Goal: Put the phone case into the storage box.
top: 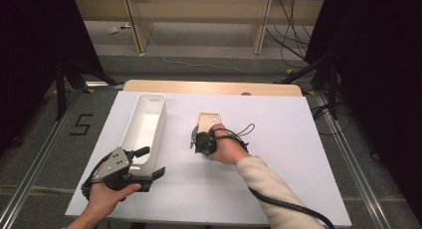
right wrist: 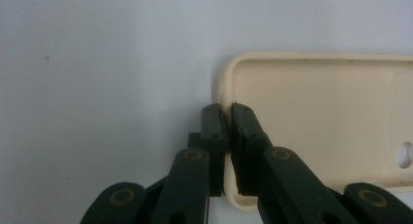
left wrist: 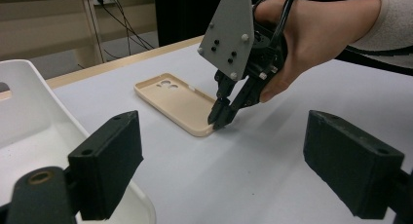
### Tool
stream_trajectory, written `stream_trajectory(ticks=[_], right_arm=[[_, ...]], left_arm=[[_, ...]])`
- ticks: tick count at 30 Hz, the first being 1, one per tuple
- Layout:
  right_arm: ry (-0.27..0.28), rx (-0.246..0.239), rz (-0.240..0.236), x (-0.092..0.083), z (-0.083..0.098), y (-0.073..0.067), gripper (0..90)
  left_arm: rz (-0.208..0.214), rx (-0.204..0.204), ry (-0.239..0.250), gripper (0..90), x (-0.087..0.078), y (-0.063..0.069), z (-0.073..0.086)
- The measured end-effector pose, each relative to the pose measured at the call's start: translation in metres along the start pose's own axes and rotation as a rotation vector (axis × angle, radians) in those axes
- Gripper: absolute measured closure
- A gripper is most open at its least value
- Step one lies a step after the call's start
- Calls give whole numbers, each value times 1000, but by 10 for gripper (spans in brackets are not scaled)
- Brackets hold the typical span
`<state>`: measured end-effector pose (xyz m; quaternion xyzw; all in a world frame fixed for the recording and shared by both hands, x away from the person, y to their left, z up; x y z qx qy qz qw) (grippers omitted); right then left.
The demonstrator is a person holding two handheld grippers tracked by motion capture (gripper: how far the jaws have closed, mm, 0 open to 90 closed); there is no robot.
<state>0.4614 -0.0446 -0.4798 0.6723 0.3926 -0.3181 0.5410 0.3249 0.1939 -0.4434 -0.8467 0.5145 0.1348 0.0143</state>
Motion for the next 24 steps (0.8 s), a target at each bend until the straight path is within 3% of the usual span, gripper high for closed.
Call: stream_trajectory(ticks=[11, 12, 13, 15, 24], right_arm=[[39, 19, 2, -1, 5, -1, 869], [57, 10, 2, -1, 6, -1, 870], [64, 41, -9, -2, 5, -3, 871], [74, 57, -12, -4, 6, -5, 872], [154, 63, 12, -16, 11, -6, 876]], left_arm=[[-1, -3, 5, 140, 0, 0, 0], [-1, -3, 4, 140, 0, 0, 0], [1, 0, 2, 140, 0, 0, 0], [1, -1, 2, 141, 0, 0, 0], [-5, -4, -1, 142, 0, 0, 0]])
Point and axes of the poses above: each handheld gripper's, and its own axes: x roughly forward along the jaws, z roughly out of its underside, y roughly to its right, the point moved 2 cm from there along x, roughly forward along the jaws, and after that the axes turned 13 degrees about z, right-handed, at the moved point
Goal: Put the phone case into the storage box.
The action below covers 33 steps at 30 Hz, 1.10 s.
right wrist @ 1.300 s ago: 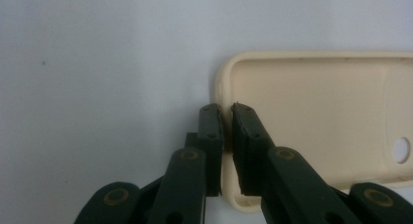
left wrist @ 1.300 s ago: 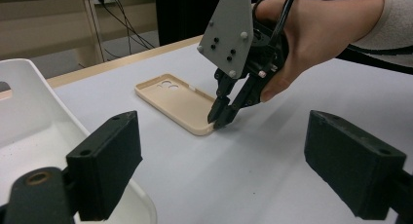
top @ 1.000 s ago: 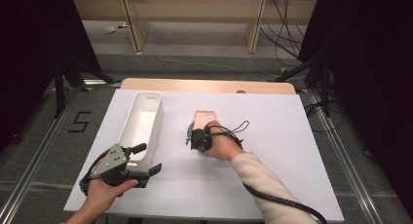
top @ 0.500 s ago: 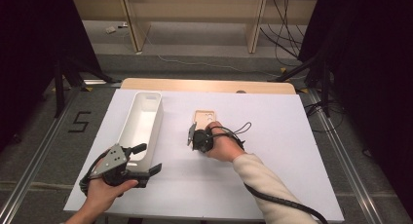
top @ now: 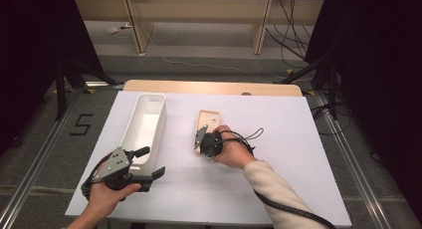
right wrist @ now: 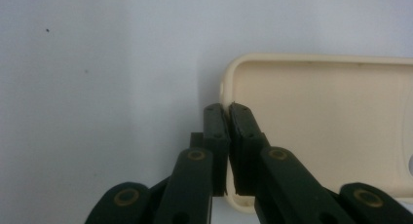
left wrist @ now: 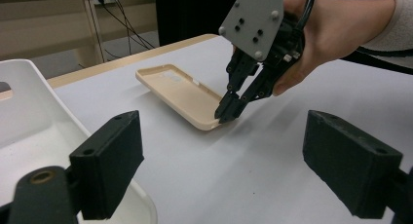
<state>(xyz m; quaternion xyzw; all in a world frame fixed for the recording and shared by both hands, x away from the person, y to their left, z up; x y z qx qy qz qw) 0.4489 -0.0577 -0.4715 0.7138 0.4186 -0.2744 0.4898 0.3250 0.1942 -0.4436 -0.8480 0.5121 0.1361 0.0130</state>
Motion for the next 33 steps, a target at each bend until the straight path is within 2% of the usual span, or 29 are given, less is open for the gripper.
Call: stream_trajectory(ticks=[8, 9, 15, 17, 19, 20, 25, 27, 29, 33], right_arm=[[77, 26, 17, -16, 6, -3, 878], [91, 14, 12, -17, 6, -3, 878], [141, 24, 17, -30, 9, -10, 879], [149, 12, 27, -33, 9, -12, 879], [148, 7, 14, -36, 10, -13, 879], [163, 9, 31, -37, 10, -14, 878], [188, 22, 26, -43, 11, -18, 879], [203, 22, 39, -44, 12, -20, 879], [218, 34, 26, -46, 12, -23, 879], [227, 38, 39, -50, 12, -26, 879]], left_arm=[[-2, -3, 0, 143, 0, 0, 0], [-3, -3, 1, 143, 0, 0, 0], [-2, 1, -2, 143, 0, 0, 0], [-3, 0, 0, 143, 0, 0, 0], [-4, 0, 0, 143, 0, 0, 0], [-4, 0, -1, 143, 0, 0, 0], [-4, -1, 0, 143, 0, 0, 0], [-5, 1, 2, 143, 0, 0, 0], [0, 11, -3, 143, 0, -1, 0], [-3, 5, -3, 143, 0, 0, 0]])
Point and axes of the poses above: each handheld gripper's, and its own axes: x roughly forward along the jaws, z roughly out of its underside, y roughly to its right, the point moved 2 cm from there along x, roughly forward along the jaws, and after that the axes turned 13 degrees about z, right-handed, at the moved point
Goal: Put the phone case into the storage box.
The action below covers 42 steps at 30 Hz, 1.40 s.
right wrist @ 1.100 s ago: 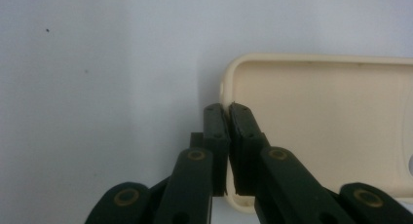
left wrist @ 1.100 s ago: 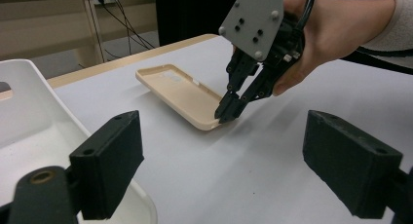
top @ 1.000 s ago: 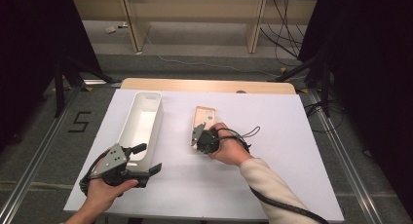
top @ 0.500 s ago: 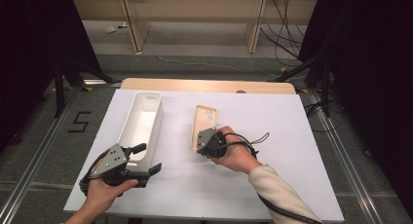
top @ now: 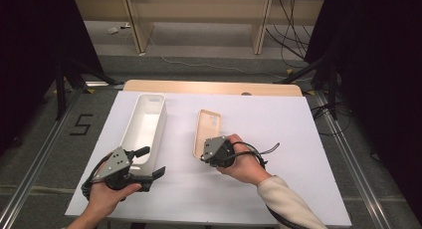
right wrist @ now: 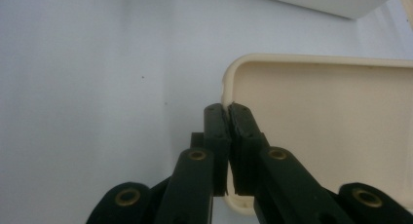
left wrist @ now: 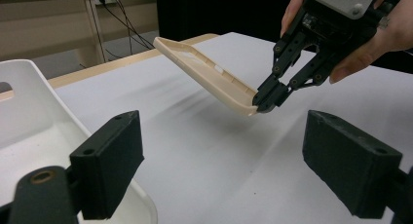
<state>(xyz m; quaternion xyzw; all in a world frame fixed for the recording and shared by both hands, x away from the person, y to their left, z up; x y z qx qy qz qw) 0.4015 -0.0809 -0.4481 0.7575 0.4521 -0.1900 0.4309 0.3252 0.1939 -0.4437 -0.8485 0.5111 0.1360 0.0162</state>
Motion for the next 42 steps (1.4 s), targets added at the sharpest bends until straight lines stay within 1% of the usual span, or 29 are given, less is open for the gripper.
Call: stream_trajectory(ticks=[1, 3, 4, 5, 6, 7, 9, 10, 13, 14, 15, 16, 17, 18, 19, 21, 22, 25, 28, 29, 31, 32, 35, 37, 38, 39, 40, 41, 42], right_arm=[[9, -6, 3, -1, 0, 0, 880], [14, -2, 1, -3, -1, -2, 880], [21, -4, 3, -4, -2, -2, 880], [27, -1, -1, -5, -2, -3, 880], [24, 2, 0, -6, -3, -4, 880], [35, -10, 1, -7, -3, -4, 880], [30, 3, 2, -9, -4, -6, 880], [46, -5, -1, -9, -4, -6, 880], [55, 0, 6, -13, -6, -8, 880], [62, 2, 3, -14, -6, -9, 880], [66, 5, -4, -16, -7, -9, 880], [64, 9, 5, -17, -7, -10, 880], [77, 5, 6, -18, -8, -10, 880], [80, 17, 4, -20, -8, -11, 880], [86, 7, 8, -21, -8, -10, 880], [89, 24, 2, -23, -8, -11, 880], [98, 14, 4, -24, -8, -11, 880], [107, 20, -1, -27, -9, -12, 881], [110, 21, 8, -30, -9, -14, 880], [110, 14, 17, -31, -9, -14, 880], [116, 21, 4, -32, -9, -16, 881], [112, 13, 9, -32, -9, -16, 880], [118, 15, 4, -33, -11, -18, 880], [120, 6, 17, -33, -11, -18, 880], [122, 4, 16, -33, -12, -18, 881], [117, 23, 2, -34, -12, -20, 881], [127, 9, 1, -33, -13, -20, 881], [125, 2, 13, -33, -13, -20, 881], [123, 2, 13, -33, -13, -21, 881]], left_arm=[[5, 1, 6, 143, 1, 0, 0], [3, -19, 12, 143, 1, 0, 1], [-3, -16, 3, 143, 0, 1, 1], [5, -14, 13, 143, 1, 0, 1], [2, -12, 12, 143, 1, 0, 0], [3, -8, 10, 143, 1, 0, 0], [3, -9, 10, 144, 1, 0, 1], [4, -9, 11, 144, 0, 0, 0], [-1, -11, 6, 144, 0, 0, 0], [6, -12, 11, 144, 0, -1, 1], [-1, -13, 6, 145, 0, -1, 1], [0, -10, 5, 145, 0, -1, 1], [0, -11, 4, 145, 0, -1, 1], [-1, -12, 3, 145, 0, -2, 1], [-2, -15, 4, 145, 0, -2, 1], [-6, -17, 5, 145, 1, -2, 1], [-7, -18, 6, 146, 1, -2, 1], [-16, -24, 0, 148, 1, -2, 1], [-13, -34, 4, 153, 1, -2, 0], [-20, -37, 6, 154, 0, -2, 0], [-21, -31, 2, 155, 0, -3, -1], [-16, -37, 13, 155, 0, -3, -2], [-26, -45, 11, 155, 1, -3, -4], [-36, -54, 8, 157, 1, -4, -6], [-33, -58, 9, 157, 2, -4, -7], [-31, -61, 6, 157, 2, -5, -8], [-27, -65, 10, 157, 3, -6, -10], [-29, -59, 6, 157, 3, -7, -11], [-30, -61, 6, 157, 4, -8, -13]])
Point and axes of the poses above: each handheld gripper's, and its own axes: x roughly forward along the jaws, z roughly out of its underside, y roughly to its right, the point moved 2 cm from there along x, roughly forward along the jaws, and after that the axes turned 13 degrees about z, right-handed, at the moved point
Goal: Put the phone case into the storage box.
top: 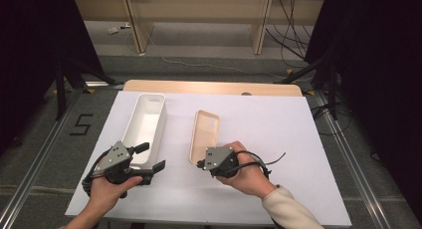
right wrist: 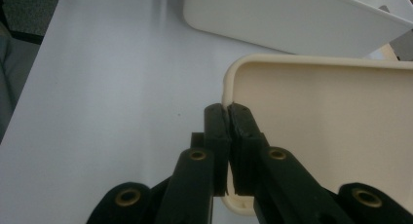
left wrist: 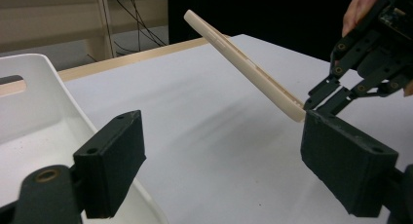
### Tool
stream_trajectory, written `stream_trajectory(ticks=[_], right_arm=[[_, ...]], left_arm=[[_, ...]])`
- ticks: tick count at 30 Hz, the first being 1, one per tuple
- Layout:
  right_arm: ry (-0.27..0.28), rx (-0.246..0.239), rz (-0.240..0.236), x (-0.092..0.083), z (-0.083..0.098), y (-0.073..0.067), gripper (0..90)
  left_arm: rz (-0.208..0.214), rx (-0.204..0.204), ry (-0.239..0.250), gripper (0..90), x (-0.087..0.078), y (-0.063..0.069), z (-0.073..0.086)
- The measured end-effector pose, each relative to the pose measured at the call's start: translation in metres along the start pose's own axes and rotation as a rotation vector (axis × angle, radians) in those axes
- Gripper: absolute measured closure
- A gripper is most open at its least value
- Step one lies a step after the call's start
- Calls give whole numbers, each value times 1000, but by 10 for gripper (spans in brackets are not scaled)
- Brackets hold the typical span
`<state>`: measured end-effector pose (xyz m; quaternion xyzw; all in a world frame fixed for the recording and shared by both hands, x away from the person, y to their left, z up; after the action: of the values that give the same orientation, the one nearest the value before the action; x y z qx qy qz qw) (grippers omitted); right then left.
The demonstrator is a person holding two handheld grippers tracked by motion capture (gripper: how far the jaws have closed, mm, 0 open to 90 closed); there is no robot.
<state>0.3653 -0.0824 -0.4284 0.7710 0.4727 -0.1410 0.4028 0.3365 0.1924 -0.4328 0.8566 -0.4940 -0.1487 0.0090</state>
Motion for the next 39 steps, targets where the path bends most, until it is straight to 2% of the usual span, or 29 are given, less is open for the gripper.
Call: stream_trajectory(ticks=[1, 3, 4, 5, 7, 9, 13, 16, 23, 26, 27, 31, 39], right_arm=[[-2, 15, -13, 0, 0, -1, 881], [11, 2, -10, 0, -1, -1, 881], [12, 1, -11, 0, -1, -1, 881], [12, 1, -10, 0, -1, -1, 881], [10, -2, -3, 0, -2, -1, 881], [13, -9, 3, 0, -1, -2, 881], [17, 6, -14, -1, -1, -3, 881], [17, 3, -10, -1, -2, -3, 881], [19, 7, -11, -2, -2, -3, 881], [21, 6, -6, -2, -3, -3, 881], [22, 5, -5, -3, -3, -3, 881], [24, -1, -5, -3, -3, -3, 881], [30, -8, -13, -3, -5, -4, 881]], left_arm=[[-4, -7, 3, 157, 0, -1, -2], [-3, -8, 5, 156, 2, -3, -5], [-10, -24, 11, 156, 3, -3, -8], [-5, -12, 7, 156, 4, -5, -10], [0, -12, 5, 154, 7, -6, -14], [-12, -15, -8, 154, 10, -8, -20], [-3, -28, 2, 152, 18, -13, -31], [1, -18, 2, 152, 25, -15, -40], [1, -26, -31, 151, 45, -20, -57], [-4, -24, -49, 152, 54, -21, -61], [0, -36, -49, 152, 58, -22, -61], [0, -43, -70, 152, 69, -25, -65], [-14, -65, -72, 170, 85, -28, -65]])
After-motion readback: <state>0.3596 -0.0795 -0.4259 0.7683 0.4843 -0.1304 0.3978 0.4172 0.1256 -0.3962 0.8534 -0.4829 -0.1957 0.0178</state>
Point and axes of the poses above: each handheld gripper's, and its own axes: x roughly forward along the jaws, z roughly out of its underside, y roughly to its right, the point moved 2 cm from there along x, roughly forward along the jaws, and after that the axes turned 13 degrees about z, right-handed, at the moved point
